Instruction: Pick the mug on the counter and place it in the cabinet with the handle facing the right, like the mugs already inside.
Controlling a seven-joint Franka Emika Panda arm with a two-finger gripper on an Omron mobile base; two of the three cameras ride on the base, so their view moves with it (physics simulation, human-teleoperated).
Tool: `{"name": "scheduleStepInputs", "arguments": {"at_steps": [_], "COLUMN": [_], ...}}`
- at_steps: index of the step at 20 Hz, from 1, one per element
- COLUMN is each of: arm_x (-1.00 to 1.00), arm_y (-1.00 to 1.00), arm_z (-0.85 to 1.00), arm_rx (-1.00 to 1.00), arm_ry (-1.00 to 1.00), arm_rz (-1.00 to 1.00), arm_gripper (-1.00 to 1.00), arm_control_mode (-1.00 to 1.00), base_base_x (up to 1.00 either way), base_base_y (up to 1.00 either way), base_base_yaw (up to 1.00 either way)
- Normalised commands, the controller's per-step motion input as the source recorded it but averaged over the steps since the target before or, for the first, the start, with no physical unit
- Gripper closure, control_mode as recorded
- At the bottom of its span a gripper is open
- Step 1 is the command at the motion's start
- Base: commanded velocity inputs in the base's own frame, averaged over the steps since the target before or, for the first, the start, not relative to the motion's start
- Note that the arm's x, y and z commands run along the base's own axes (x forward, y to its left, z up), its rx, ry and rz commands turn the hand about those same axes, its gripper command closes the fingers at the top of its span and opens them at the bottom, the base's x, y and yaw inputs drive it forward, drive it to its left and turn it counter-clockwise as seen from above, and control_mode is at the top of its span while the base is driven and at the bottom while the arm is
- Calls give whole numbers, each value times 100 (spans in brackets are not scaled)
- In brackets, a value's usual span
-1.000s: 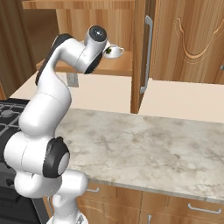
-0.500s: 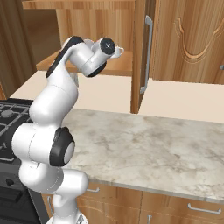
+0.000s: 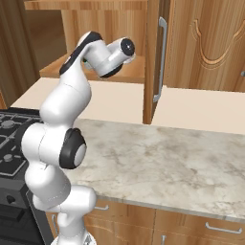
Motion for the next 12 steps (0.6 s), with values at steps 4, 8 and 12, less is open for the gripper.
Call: {"name": "scheduleStepInputs", "arguments": {"at_steps": [4, 8, 12], "arm_x": [0, -3, -26], "arm_y": [0, 0, 0], "arm_z": [21, 0, 0], "arm_rx": [0, -1, -2], "arm_ry": [0, 2, 1], "arm_rz": [9, 11, 13], "arm_gripper": [100, 100, 100], "arm_control_mode": [-100, -100, -100], "base_base_x": [0, 0, 0], "base_base_y": [0, 0, 0], "base_base_yaw": [0, 0, 0]}}
